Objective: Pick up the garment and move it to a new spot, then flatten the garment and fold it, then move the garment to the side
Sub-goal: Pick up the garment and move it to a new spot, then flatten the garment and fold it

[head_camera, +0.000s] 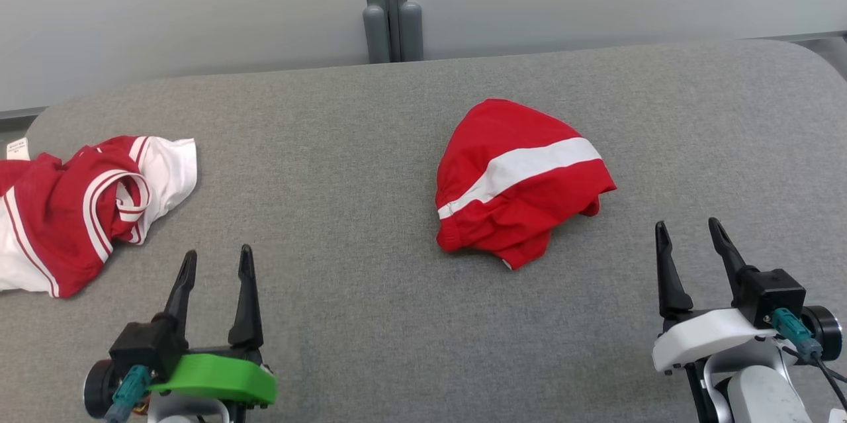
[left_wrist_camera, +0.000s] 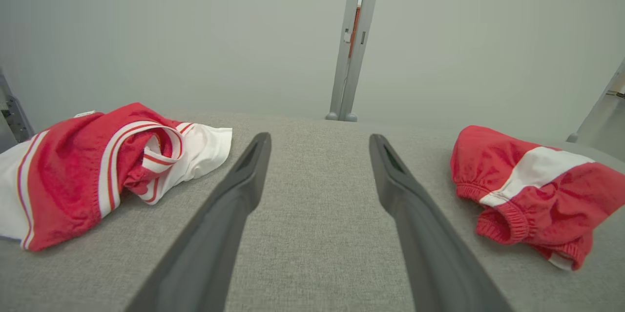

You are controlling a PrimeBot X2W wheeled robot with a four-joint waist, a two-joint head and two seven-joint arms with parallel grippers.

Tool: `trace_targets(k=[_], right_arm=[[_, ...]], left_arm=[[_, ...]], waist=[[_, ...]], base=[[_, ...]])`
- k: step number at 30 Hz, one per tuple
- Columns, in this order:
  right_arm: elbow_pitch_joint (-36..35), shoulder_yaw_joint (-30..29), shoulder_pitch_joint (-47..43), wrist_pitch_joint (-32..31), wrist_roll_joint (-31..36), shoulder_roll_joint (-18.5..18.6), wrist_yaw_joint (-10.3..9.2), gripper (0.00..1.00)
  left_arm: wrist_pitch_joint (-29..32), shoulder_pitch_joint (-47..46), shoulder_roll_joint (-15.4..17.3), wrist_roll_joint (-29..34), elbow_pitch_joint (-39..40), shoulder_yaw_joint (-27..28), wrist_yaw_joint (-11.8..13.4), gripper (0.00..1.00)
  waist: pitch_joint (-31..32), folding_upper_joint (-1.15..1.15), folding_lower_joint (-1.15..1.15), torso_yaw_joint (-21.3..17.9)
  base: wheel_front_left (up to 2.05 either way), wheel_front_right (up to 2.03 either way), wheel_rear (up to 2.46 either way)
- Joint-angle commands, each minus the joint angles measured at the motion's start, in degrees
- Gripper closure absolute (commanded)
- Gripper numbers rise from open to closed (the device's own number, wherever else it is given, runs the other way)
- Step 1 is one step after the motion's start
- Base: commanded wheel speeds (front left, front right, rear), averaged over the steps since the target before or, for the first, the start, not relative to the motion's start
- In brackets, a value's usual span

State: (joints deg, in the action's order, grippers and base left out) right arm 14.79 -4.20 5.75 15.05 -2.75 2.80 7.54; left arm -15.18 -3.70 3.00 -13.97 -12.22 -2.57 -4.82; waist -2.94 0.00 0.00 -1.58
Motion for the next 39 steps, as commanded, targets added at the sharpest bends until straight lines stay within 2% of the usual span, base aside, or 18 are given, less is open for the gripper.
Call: trace_targets(k=[1,7,18,21,25,32,39], right_arm=[[0.4,0.2,-0.6,0.2,0.4,0.2,-0.1,0.0],[1.2,0.0,-0.6,0.2,0.1,0.2,-0.1,0.0],[1.0,0.3,-0.7,0.2,-0.8,0.2,-0.1,0.0],[0.8,0.4,-0.6,0.2,-1.1,0.2,-0.1,0.0],[0.8,0.6,0.0,0.2,-1.2,0.2,-0.1,0.0],[1.1,2.5,1.2,0.2,-1.9,0.1,-0.1,0.0],[1.1,4.3,2.1,0.2,-2.9,0.1,-0.1,0.0]], left_arm=[[0.1,1.4,0.0,0.5,-0.4,0.4,-0.4,0.0],[0.1,1.6,-0.1,-0.6,-1.5,0.6,-1.1,0.0],[0.1,0.6,-0.1,-0.9,-2.6,-0.8,-0.8,0.0],[0.1,-1.1,-0.1,-1.2,-4.5,-2.2,-1.2,0.0],[0.0,-5.9,-0.1,-3.4,-10.9,-6.5,-1.8,0.0],[5.1,-17.4,0.0,-10.5,-22.1,-14.8,-2.2,0.0],[10.6,-24.4,0.0,-20.2,-27.4,-20.7,-1.0,0.0]], waist=[[0.1,0.0,0.0,0.2],[0.3,0.0,0.0,0.9],[0.3,0.0,0.0,0.8],[-0.2,0.0,0.0,0.7],[-1.1,0.0,0.0,0.0],[-2.8,0.0,0.0,-4.1],[-4.9,0.0,0.0,-10.1]], base=[[0.0,0.0,0.0],[0.0,0.0,0.0],[0.0,0.0,0.0],[0.0,0.0,0.0],[0.0,0.0,0.0],[0.0,0.0,0.0],[0.0,0.0,0.0]])
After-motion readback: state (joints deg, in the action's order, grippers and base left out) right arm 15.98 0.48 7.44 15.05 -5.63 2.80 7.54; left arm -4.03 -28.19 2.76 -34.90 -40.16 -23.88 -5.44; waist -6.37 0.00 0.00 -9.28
